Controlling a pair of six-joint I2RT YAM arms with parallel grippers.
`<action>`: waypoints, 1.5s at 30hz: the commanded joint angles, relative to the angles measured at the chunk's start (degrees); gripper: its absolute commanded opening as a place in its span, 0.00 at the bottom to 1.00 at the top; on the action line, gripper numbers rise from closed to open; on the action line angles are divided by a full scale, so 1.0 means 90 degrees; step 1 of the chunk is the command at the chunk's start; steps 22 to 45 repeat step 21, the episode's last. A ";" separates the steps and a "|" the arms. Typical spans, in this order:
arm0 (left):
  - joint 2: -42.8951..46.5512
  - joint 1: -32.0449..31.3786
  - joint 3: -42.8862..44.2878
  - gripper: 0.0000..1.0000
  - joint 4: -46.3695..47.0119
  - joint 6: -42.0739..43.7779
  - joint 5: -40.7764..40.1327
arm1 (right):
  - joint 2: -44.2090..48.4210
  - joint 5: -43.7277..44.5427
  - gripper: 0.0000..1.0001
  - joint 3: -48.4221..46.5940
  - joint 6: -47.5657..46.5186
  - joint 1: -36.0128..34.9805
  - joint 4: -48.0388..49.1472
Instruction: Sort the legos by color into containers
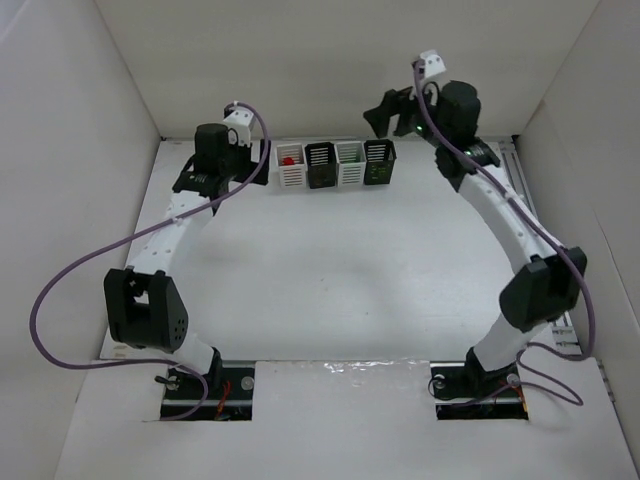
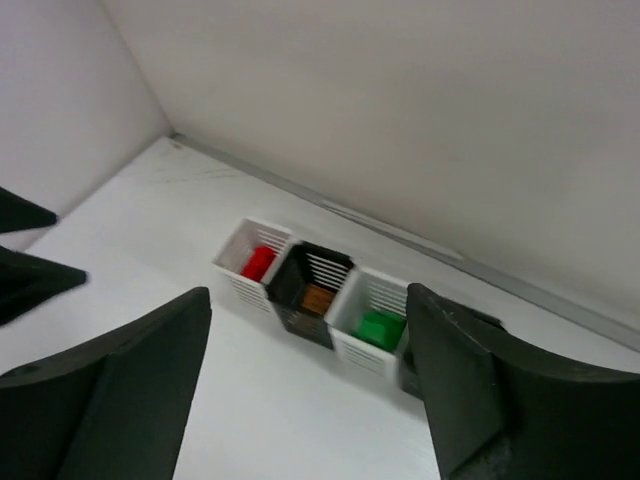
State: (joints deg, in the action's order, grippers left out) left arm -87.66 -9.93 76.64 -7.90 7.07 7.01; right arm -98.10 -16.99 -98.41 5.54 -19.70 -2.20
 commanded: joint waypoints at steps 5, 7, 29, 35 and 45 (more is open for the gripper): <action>0.0052 0.0000 -0.0750 1.00 0.0311 -0.0180 0.0296 | 0.1251 0.0032 0.98 0.2581 -0.0967 0.0968 -0.0684; 0.0110 0.0000 -0.0927 1.00 0.0370 -0.0180 0.0296 | 0.1612 0.0091 1.00 0.2944 -0.0967 0.1114 -0.0684; 0.0432 0.0000 -0.1963 1.00 0.0800 -0.0180 0.0354 | 0.2141 0.0082 1.00 0.3923 -0.1338 0.1516 -0.1074; 0.0432 0.0000 -0.1963 1.00 0.0800 -0.0180 0.0354 | 0.2141 0.0082 1.00 0.3923 -0.1338 0.1516 -0.1074; 0.0432 0.0000 -0.1963 1.00 0.0800 -0.0180 0.0354 | 0.2141 0.0082 1.00 0.3923 -0.1338 0.1516 -0.1074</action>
